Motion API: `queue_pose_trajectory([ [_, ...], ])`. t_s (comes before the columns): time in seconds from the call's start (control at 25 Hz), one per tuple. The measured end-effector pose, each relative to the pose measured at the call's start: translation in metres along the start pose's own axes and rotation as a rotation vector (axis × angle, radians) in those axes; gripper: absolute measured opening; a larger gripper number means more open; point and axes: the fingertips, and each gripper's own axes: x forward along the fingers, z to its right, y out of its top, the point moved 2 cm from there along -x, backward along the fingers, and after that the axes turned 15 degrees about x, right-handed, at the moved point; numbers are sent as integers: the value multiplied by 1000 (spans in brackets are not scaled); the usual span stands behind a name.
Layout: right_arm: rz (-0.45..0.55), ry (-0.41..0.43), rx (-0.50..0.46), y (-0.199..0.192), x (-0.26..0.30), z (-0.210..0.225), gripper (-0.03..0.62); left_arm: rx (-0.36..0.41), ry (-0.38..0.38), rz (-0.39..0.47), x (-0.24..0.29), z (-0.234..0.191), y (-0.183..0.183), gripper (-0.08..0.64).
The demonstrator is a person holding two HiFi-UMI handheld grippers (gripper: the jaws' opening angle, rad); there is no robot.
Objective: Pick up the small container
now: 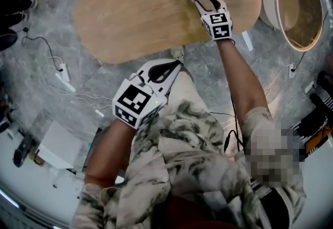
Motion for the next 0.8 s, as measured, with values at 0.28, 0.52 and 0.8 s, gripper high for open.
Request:
queue_pose_trajectory([
  [0.28, 23, -22, 0, -6, 23, 8, 229, -20, 2, -19, 7, -8, -16, 21],
  [0.52, 46, -30, 3, -6, 32, 6, 183, -33, 6, -27, 7, -12, -27, 21],
  [0.8, 70, -42, 0, -9, 36, 8, 183, -38, 7, -35, 6, -17, -39, 21],
])
